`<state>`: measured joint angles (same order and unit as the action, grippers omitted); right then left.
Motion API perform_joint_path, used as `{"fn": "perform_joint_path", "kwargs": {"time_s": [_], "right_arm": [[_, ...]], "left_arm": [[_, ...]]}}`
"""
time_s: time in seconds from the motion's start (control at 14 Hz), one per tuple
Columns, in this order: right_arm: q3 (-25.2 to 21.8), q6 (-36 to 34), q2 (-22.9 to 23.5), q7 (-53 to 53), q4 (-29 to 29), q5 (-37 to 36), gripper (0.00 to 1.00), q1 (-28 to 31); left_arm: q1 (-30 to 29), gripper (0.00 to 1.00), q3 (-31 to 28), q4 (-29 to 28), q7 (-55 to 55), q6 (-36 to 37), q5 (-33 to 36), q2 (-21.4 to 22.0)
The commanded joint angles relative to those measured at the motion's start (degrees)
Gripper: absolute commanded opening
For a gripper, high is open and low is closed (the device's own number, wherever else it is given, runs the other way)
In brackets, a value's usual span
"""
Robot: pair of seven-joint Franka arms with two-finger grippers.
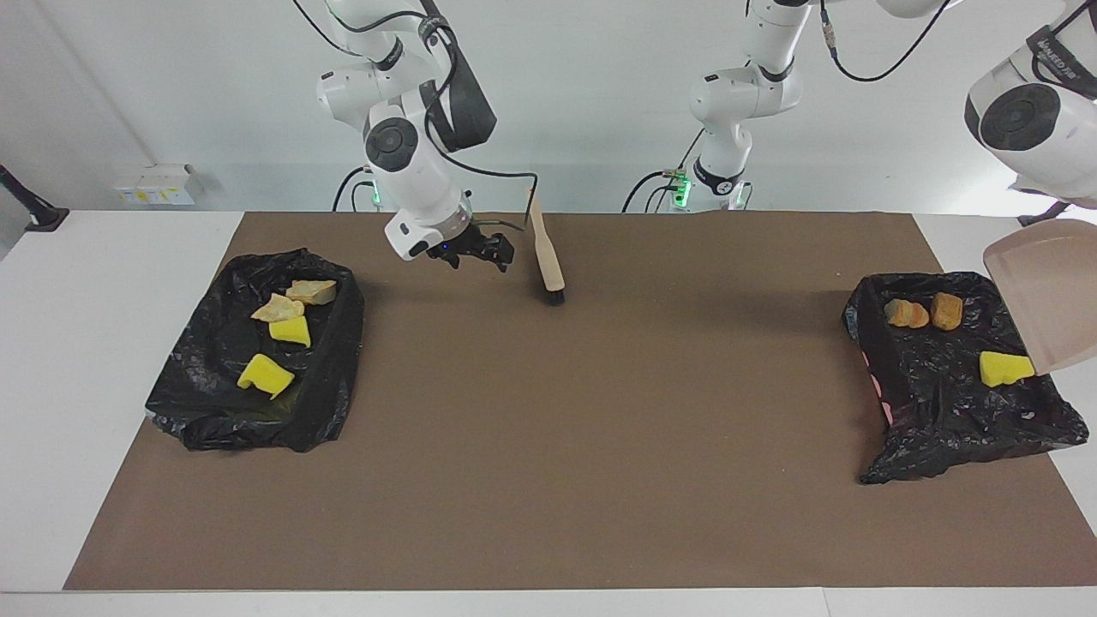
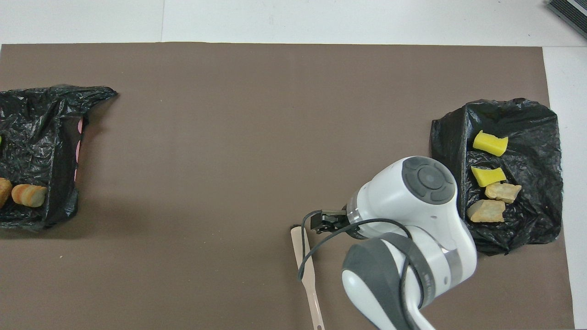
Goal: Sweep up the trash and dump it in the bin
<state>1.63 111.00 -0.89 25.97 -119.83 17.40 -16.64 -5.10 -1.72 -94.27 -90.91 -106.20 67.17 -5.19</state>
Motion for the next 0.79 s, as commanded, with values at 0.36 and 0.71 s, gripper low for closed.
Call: {"fn": "perform_joint_path", "kwargs": {"time_s": [0.36,0.71], "right_arm": [[0.65,-6.58,-0.43,-1.01,6.01,-0.09,1.0,13.9],[0.48,-10.98,-0.43,-1.1,10.84,-0.44,1.0,18.04]], "left_arm": [[11.16,0.0,-0.65,-2.58,13.37,10.13,-21.0,2.64],[11.51,0.0,-0.65,-4.95,32.52,11.62,-35.51,4.13]]}}
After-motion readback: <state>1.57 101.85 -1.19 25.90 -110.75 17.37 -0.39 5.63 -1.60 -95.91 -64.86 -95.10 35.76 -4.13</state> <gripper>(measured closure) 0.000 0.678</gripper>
